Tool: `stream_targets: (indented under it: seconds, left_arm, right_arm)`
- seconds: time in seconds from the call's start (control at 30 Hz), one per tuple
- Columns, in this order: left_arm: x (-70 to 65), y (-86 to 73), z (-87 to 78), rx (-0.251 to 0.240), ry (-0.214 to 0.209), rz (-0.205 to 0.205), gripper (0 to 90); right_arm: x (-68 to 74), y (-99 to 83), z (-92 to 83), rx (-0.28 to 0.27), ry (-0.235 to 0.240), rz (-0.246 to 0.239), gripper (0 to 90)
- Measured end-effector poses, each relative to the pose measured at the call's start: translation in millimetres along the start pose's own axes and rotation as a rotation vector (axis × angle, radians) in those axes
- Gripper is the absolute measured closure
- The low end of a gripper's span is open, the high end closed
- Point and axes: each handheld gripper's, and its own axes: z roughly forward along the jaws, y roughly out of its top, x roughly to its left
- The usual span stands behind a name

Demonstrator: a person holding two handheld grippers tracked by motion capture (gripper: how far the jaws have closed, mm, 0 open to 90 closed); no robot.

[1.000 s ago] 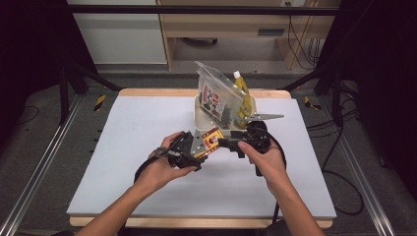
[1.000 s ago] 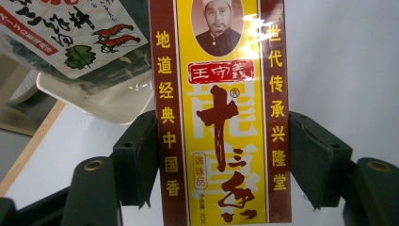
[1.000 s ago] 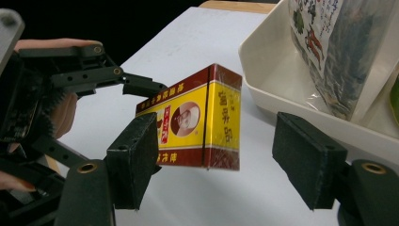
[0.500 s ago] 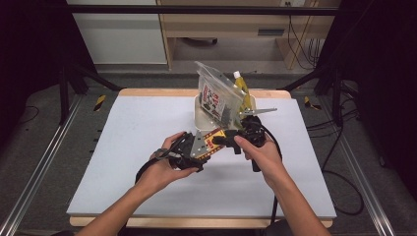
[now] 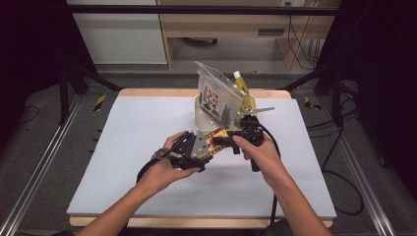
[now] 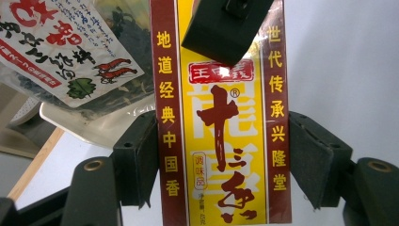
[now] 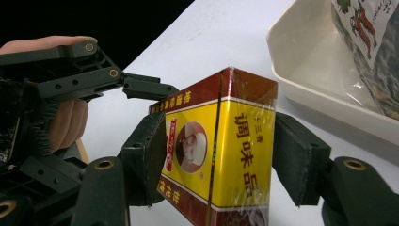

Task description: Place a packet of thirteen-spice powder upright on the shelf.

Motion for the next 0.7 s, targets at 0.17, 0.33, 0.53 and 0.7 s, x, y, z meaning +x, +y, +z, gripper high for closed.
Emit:
stream_targets:
  seconds: [0.17,0.33,0.53,0.7]
  left_arm:
    - [-0.9,0.5,0.4,-0.005,0.001,0.000,31.7]
    - [-2.5,1.8,0.3,-0.011,0.001,0.003,31.7]
    - [-3.3,2.3,0.7,-0.015,0.000,0.006,31.7]
    - [-4.4,2.6,0.9,-0.023,0.002,0.007,31.7]
  right_arm:
    - [0.4,0.7,-1.3,-0.001,0.002,-0.006,43.5]
    - [-0.4,0.2,-2.0,0.001,0.003,-0.004,45.7]
    - [-1.4,-0.2,-3.0,0.002,0.021,0.005,48.2]
    - [-3.0,-1.0,-4.0,0.001,0.030,0.009,50.2]
